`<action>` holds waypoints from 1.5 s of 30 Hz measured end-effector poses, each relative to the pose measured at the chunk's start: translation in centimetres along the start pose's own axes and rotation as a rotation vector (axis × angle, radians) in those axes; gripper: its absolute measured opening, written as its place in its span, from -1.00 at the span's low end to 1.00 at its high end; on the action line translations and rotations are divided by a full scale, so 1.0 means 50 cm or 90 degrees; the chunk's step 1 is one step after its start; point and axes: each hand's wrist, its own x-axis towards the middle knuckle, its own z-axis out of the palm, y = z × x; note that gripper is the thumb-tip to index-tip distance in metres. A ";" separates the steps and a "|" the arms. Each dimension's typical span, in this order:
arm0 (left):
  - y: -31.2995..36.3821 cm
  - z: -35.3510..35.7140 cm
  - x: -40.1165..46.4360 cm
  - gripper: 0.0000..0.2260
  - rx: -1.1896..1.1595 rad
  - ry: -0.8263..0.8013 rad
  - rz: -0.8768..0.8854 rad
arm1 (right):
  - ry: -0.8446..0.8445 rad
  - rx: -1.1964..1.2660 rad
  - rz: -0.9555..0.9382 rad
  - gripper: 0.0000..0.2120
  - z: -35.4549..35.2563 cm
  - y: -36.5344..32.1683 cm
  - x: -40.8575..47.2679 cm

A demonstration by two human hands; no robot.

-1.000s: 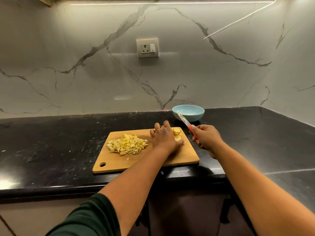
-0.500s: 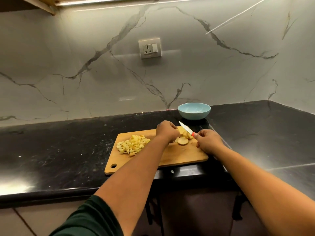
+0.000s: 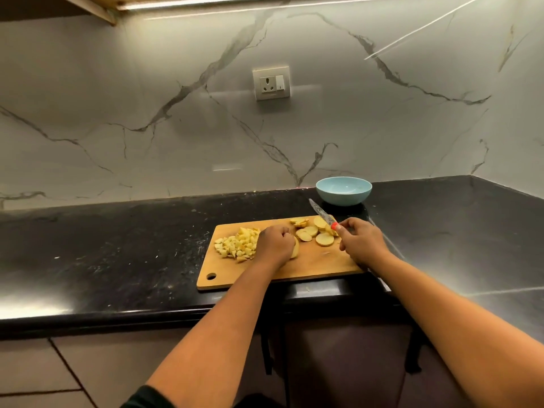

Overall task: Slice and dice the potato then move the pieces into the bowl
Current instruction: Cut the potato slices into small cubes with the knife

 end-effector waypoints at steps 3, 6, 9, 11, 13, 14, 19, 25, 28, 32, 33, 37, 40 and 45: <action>0.006 -0.014 -0.014 -0.81 0.067 -0.004 0.042 | -0.064 -0.038 -0.003 -0.78 0.005 -0.025 -0.016; -0.005 -0.034 -0.020 -0.82 0.175 -0.011 0.072 | -0.124 -0.167 -0.036 -0.73 0.000 -0.052 -0.033; -0.027 -0.061 -0.016 -0.63 0.206 -0.061 0.043 | -0.133 -0.243 -0.070 -0.71 -0.011 -0.081 -0.052; -0.034 -0.077 -0.015 -0.55 0.205 -0.128 0.028 | -0.124 -0.254 -0.085 -0.75 -0.014 -0.097 -0.066; -0.032 -0.080 -0.018 -0.56 0.273 -0.189 0.055 | -0.120 -0.264 -0.110 -0.77 -0.012 -0.110 -0.080; -0.030 -0.076 -0.020 -0.59 0.307 -0.200 0.072 | -0.121 -0.269 -0.117 -0.78 -0.010 -0.117 -0.085; -0.032 -0.033 -0.032 -0.60 0.299 -0.083 0.084 | -0.096 -0.305 -0.119 -0.78 -0.005 -0.140 -0.107; -0.056 -0.017 -0.033 -0.64 0.292 -0.029 0.127 | -0.105 -0.387 -0.110 -0.80 0.003 -0.138 -0.114; -0.059 -0.016 -0.035 -0.66 0.293 -0.025 0.125 | -0.095 -0.417 -0.105 -0.80 0.013 -0.136 -0.117; -0.057 -0.019 -0.037 -0.69 0.295 -0.025 0.123 | -0.123 -0.468 -0.116 -0.76 0.029 -0.142 -0.120; -0.055 -0.020 -0.038 -0.69 0.294 -0.023 0.124 | -0.144 -0.479 -0.113 -0.74 0.026 -0.152 -0.120; -0.052 -0.022 -0.041 -0.67 0.278 -0.020 0.116 | -0.189 -0.549 -0.098 -0.68 -0.020 -0.196 -0.119; -0.052 -0.023 -0.041 -0.66 0.276 -0.029 0.115 | -0.202 -0.593 -0.091 -0.68 -0.051 -0.202 -0.129; -0.050 -0.027 -0.057 -0.71 0.257 0.025 0.165 | -0.162 -0.501 -0.105 -0.73 -0.056 -0.192 -0.126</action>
